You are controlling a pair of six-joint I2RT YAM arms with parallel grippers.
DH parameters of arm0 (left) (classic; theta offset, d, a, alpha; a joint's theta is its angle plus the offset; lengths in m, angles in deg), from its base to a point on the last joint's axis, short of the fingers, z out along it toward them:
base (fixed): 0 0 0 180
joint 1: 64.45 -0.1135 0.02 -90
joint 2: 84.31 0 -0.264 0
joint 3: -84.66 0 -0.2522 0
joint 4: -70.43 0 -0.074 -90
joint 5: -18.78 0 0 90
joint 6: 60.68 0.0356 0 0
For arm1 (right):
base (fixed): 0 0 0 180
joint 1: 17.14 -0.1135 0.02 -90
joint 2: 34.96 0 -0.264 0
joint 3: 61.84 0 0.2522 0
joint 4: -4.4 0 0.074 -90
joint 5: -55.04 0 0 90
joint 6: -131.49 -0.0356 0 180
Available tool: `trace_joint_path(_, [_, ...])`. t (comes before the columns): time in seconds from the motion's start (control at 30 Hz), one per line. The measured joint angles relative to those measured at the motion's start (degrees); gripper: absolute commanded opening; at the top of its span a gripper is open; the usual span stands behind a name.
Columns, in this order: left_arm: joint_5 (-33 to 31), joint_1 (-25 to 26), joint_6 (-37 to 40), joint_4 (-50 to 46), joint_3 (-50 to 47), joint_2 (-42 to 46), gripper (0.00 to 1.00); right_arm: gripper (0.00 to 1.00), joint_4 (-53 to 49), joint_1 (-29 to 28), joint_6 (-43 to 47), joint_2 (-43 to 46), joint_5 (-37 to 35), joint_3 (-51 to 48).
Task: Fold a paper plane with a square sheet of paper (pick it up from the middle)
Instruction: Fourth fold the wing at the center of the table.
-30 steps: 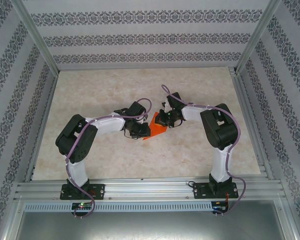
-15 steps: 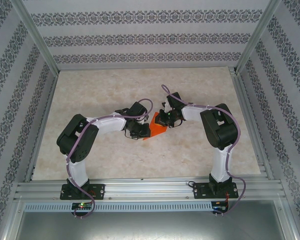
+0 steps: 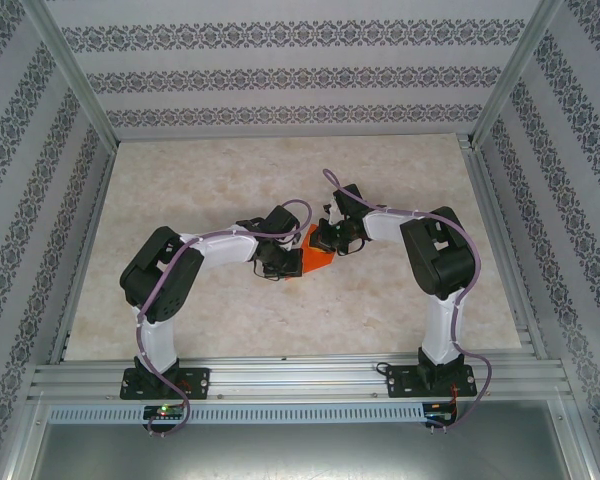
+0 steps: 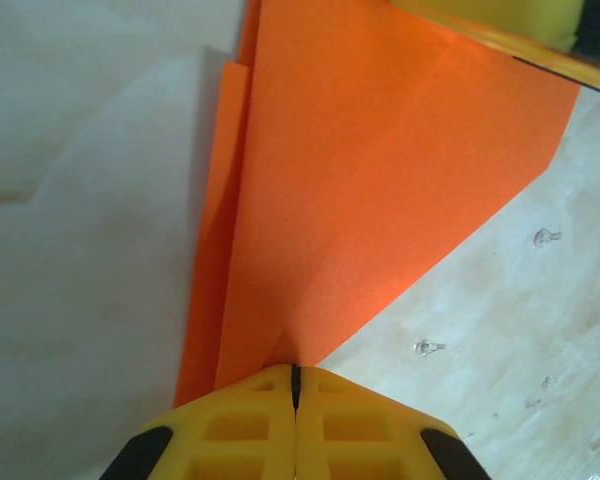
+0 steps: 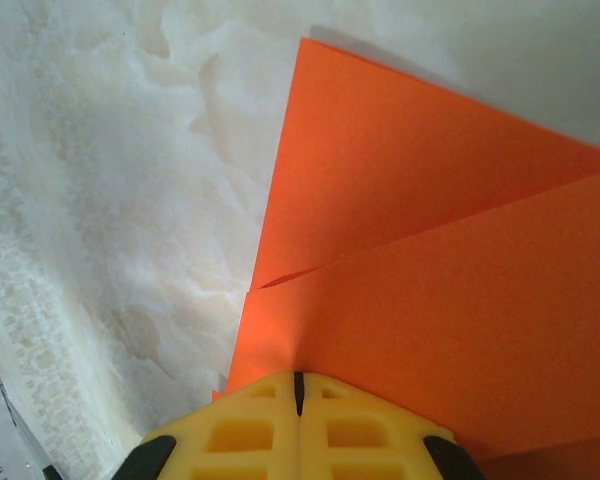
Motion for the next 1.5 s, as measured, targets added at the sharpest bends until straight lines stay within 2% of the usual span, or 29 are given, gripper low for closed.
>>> trace_joint_path(1.0, [-0.17,-0.7,0.39,3.87,-2.23,1.2,0.02,0.02,-0.68,0.0,0.24,-0.26,0.02,0.44])
trace_joint_path(1.5, [2.71,-4.24,-0.09,8.61,-6.75,2.73,0.0,0.02,-2.05,0.0,1.6,-0.85,0.02,1.6])
